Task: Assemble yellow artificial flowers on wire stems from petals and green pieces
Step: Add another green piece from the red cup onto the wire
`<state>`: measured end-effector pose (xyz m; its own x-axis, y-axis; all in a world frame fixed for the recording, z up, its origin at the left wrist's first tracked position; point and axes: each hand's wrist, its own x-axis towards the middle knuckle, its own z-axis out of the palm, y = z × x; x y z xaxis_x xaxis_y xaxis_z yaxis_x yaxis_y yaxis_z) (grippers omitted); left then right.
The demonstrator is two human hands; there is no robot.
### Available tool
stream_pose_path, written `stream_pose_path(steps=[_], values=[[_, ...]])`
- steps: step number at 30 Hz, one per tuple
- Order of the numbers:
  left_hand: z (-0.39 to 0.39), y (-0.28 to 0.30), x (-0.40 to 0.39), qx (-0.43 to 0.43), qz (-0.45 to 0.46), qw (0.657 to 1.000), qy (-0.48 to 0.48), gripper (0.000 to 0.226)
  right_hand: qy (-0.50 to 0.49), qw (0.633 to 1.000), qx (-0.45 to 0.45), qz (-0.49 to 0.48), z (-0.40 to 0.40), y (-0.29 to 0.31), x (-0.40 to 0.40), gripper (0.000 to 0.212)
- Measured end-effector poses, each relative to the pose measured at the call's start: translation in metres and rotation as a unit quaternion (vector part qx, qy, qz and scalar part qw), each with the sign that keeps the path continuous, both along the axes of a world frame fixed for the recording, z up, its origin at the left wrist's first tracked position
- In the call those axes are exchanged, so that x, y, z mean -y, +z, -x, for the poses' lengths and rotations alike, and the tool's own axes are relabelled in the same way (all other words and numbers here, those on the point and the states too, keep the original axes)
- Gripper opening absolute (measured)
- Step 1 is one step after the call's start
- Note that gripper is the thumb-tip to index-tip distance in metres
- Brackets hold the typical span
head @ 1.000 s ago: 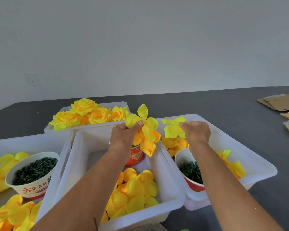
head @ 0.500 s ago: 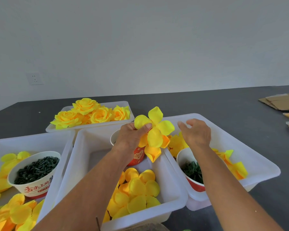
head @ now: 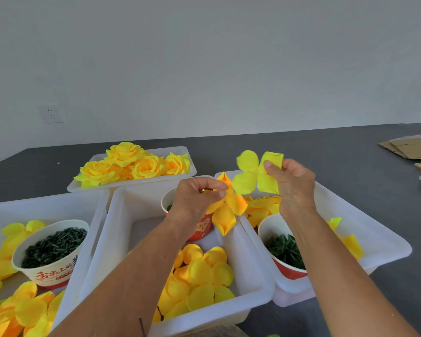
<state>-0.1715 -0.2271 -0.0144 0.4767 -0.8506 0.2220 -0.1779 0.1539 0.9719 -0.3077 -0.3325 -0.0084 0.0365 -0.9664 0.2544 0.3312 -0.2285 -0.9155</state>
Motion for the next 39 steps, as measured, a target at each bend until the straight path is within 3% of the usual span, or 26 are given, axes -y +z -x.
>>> stream_pose_path(steps=[9, 12, 14, 15, 16, 17, 19, 21, 23, 27, 31, 35, 39], values=[[-0.002, 0.001, 0.001, -0.035, 0.017, 0.999, 0.018, 0.023, -0.151, 0.979, -0.061, -0.125, 0.005, -0.012, 0.02, 0.031], [-0.002, 0.002, 0.001, -0.047, 0.019, 0.999, 0.01, 0.022, -0.174, 0.953, -0.211, -0.131, 0.006, -0.014, 0.021, 0.006], [-0.003, 0.002, 0.0, -0.055, 0.021, 0.998, 0.006, 0.021, -0.194, 0.904, -0.36, -0.125, 0.006, -0.017, 0.019, 0.036], [-0.003, 0.002, 0.001, -0.057, 0.021, 0.998, 0.005, 0.021, -0.212, 0.896, -0.383, -0.08, 0.004, -0.015, 0.015, 0.043], [-0.003, 0.003, 0.001, -0.059, 0.021, 0.998, 0.004, 0.021, -0.197, 0.906, -0.375, -0.022, 0.002, -0.012, 0.011, 0.042], [-0.003, 0.003, 0.0, -0.064, 0.023, 0.998, 0.002, 0.021, -0.137, 0.938, -0.317, 0.027, -0.001, -0.009, 0.007, 0.034], [-0.003, 0.004, 0.0, -0.078, 0.029, 0.997, 0.0, 0.021, 0.07, 0.976, -0.207, 0.022, -0.007, -0.005, -0.005, 0.024], [-0.003, 0.005, 0.0, -0.087, 0.038, 0.995, 0.003, 0.021, 0.223, 0.951, -0.215, -0.012, -0.008, -0.005, -0.01, 0.022], [-0.002, 0.006, -0.001, -0.087, 0.051, 0.995, 0.006, 0.022, 0.281, 0.935, -0.216, -0.015, -0.009, -0.005, -0.01, 0.017], [-0.002, 0.006, 0.001, -0.083, 0.083, 0.992, 0.036, 0.024, 0.315, 0.937, -0.15, -0.032, -0.008, -0.006, -0.008, 0.01], [-0.002, 0.005, 0.001, -0.079, 0.086, 0.992, 0.046, 0.024, 0.254, 0.952, -0.168, 0.012, -0.011, -0.008, -0.011, 0.002], [0.0, 0.002, 0.002, -0.022, 0.063, 0.997, 0.04, 0.023, 0.214, 0.955, -0.196, 0.06, -0.013, -0.011, -0.013, 0.022], [-0.001, 0.002, 0.003, -0.03, 0.058, 0.994, 0.082, 0.023, 0.249, 0.949, -0.184, 0.052, -0.013, -0.012, -0.012, 0.014]])
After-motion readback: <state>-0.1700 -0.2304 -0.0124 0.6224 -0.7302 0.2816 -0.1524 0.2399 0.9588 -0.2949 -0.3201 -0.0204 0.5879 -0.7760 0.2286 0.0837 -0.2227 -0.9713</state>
